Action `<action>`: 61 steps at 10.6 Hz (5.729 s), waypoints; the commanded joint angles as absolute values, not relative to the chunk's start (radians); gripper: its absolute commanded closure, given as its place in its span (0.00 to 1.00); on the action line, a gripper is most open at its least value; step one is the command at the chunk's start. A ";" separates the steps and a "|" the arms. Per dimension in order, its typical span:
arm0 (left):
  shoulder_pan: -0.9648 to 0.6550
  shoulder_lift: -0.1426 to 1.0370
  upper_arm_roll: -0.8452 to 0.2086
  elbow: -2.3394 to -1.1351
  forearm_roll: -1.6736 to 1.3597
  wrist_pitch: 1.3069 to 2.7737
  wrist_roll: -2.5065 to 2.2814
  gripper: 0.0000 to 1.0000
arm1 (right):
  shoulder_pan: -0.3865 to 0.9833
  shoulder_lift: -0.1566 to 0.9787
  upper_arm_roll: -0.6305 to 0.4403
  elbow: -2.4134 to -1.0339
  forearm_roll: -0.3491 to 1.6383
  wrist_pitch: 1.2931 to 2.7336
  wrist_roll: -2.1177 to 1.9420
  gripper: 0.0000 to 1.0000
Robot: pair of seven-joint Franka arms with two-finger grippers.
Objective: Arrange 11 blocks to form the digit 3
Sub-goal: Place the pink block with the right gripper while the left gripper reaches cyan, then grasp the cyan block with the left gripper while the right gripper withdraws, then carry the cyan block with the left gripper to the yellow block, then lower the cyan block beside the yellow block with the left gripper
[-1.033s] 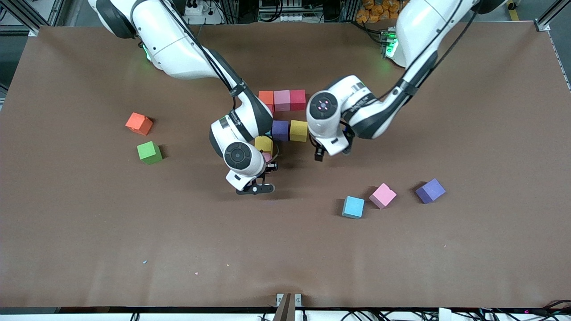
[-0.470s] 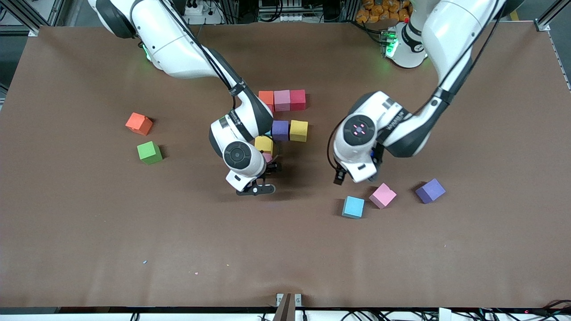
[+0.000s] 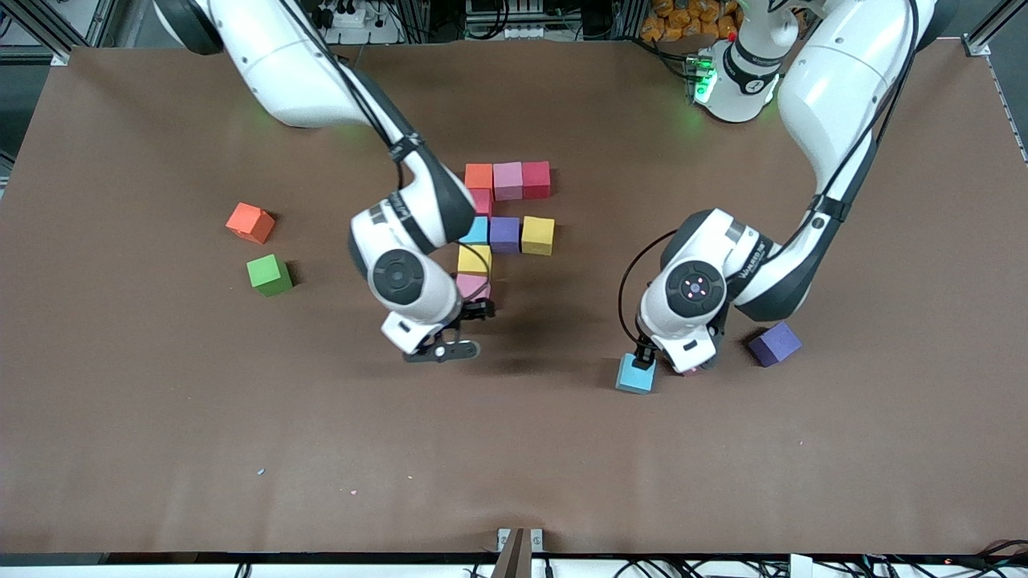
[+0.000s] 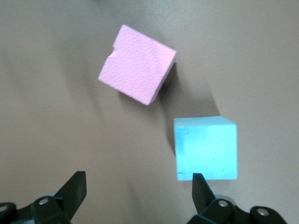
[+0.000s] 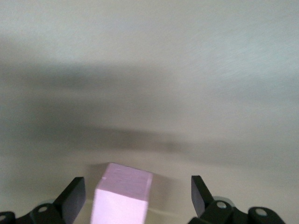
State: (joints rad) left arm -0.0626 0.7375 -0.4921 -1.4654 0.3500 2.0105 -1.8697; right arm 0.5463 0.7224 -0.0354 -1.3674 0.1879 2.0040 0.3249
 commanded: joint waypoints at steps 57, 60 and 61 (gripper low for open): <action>-0.532 0.923 -0.411 -1.313 0.327 2.180 -2.476 0.91 | -0.023 0.040 -0.015 -1.514 0.020 1.557 -0.106 0.00; -0.535 0.928 -0.408 -1.313 0.324 2.187 -2.480 0.91 | -0.023 0.040 -0.015 -1.514 0.020 1.557 -0.106 0.00; -0.535 0.933 -0.410 -1.313 0.324 2.194 -2.482 0.91 | -0.023 0.040 -0.015 -1.514 0.020 1.557 -0.106 0.00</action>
State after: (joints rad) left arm -0.5246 0.9290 -0.4226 -1.3130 0.3456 2.1743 -2.4733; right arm -0.0275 0.0338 -0.0131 -1.5310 0.0061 1.5627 -0.1120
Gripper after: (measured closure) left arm 0.383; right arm 0.000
